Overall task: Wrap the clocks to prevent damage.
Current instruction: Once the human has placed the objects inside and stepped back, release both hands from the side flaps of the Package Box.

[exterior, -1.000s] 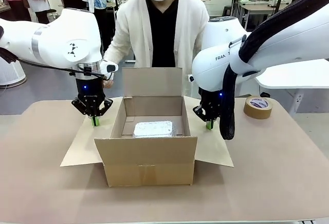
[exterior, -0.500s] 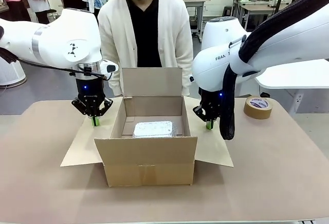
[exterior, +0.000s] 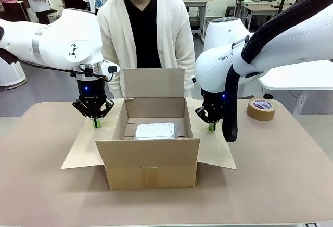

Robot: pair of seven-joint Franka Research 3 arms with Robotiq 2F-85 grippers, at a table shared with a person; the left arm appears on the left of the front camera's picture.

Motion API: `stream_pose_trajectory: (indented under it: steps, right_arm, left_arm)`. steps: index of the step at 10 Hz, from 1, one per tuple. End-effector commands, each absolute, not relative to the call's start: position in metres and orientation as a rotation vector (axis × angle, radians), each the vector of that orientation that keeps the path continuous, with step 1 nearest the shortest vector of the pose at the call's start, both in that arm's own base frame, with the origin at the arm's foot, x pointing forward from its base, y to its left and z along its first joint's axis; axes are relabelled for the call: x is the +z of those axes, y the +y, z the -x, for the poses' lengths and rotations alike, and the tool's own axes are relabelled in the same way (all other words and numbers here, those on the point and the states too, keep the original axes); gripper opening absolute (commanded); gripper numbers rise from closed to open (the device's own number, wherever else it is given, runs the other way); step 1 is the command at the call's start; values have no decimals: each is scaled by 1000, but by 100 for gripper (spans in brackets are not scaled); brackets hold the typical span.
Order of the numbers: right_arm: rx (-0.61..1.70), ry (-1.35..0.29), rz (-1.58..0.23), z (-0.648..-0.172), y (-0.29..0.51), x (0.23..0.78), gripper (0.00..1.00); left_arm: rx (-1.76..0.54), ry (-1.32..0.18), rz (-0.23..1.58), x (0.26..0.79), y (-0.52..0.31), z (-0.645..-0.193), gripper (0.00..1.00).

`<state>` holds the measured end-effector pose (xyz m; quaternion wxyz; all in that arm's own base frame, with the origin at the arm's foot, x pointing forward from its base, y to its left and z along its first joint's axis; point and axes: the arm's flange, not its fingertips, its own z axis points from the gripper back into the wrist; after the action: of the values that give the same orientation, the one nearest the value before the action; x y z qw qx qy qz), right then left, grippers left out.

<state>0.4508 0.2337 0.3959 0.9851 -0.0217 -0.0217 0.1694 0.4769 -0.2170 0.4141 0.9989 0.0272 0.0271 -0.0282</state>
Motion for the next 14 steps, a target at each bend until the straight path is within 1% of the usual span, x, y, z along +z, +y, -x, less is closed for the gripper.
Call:
stream_pose_trajectory:
  steps: [1, 2, 3, 4, 6, 8, 9, 10, 11, 12, 13, 14]
  right_arm:
    - [340, -44, 44, -451, 234, 396, 1]
    - [307, -75, 38, -455, 232, 425, 1]
    - [294, -99, 39, -451, 226, 459, 1]
    - [303, -91, 55, -446, 216, 490, 1]
    - [304, -79, 56, -442, 199, 550, 1]
    - [390, -91, 47, -424, 178, 596, 1]
    - [582, -114, 78, -413, 168, 607, 1]
    - [713, -143, 178, -405, 154, 610, 1]
    - [858, -173, 258, -399, 137, 606, 1]
    - [972, -194, 333, -393, 120, 599, 1]
    - [1075, -202, 370, -386, 105, 592, 1]
    - [1112, -197, 379, -383, 96, 588, 1]
  left_arm:
    - [-56, 54, -54, 414, -217, -477, 0]
    - [-68, 43, -56, 440, -216, -483, 0]
    - [-79, 7, -63, 472, -215, -481, 0]
    - [-69, -27, -57, 501, -214, -468, 0]
    - [-90, -55, -25, 564, -204, -467, 0]
    - [-139, -61, -8, 603, -196, -450, 0]
    - [-270, -45, 16, 614, -188, -437, 0]
    - [-533, -48, -5, 619, -177, -425, 0]
    - [-705, -15, -37, 621, -160, -415, 0]
    - [-796, -10, -31, 619, -143, -403, 0]
    - [-882, -15, -61, 615, -127, -390, 0]
    - [-955, -53, -58, 621, -109, -389, 0]
